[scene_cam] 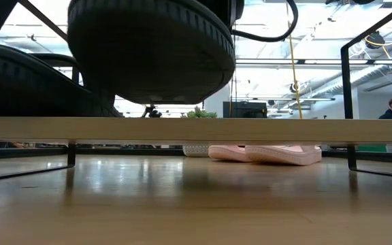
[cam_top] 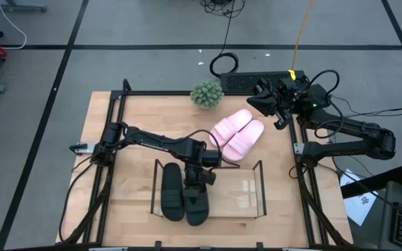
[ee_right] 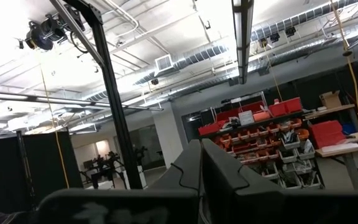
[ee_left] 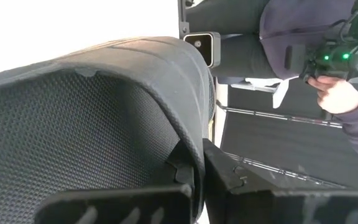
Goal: Pick and place slides into the shelf
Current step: Put the right black slipper on the shelf
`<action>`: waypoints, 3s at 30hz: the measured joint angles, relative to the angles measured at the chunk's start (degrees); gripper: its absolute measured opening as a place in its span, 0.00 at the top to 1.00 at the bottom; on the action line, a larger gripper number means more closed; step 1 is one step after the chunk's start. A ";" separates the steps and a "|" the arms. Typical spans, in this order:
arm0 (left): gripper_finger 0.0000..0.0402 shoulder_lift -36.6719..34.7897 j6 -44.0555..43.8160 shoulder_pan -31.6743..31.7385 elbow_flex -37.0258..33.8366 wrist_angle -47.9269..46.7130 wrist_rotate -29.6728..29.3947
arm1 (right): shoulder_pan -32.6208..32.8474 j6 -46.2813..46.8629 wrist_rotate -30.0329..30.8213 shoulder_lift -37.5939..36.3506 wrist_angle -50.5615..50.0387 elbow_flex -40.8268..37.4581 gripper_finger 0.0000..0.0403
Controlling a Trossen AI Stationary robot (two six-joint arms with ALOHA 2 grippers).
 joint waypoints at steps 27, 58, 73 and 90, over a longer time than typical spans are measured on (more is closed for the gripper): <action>0.99 -0.02 -1.94 0.63 -6.58 4.12 0.03 | 0.00 -0.02 0.00 0.02 0.02 0.00 0.99; 0.96 -0.02 4.10 1.76 -6.58 -1.86 -0.42 | 0.00 -1.68 0.02 0.02 0.02 0.00 0.99; 0.89 -0.02 3.63 2.06 -6.56 -1.66 -1.41 | 0.00 -1.68 0.02 0.02 0.02 0.00 0.99; 0.74 -0.02 2.13 3.79 -6.54 -1.46 -2.51 | 0.00 -1.51 -1.61 0.02 -0.02 0.00 0.99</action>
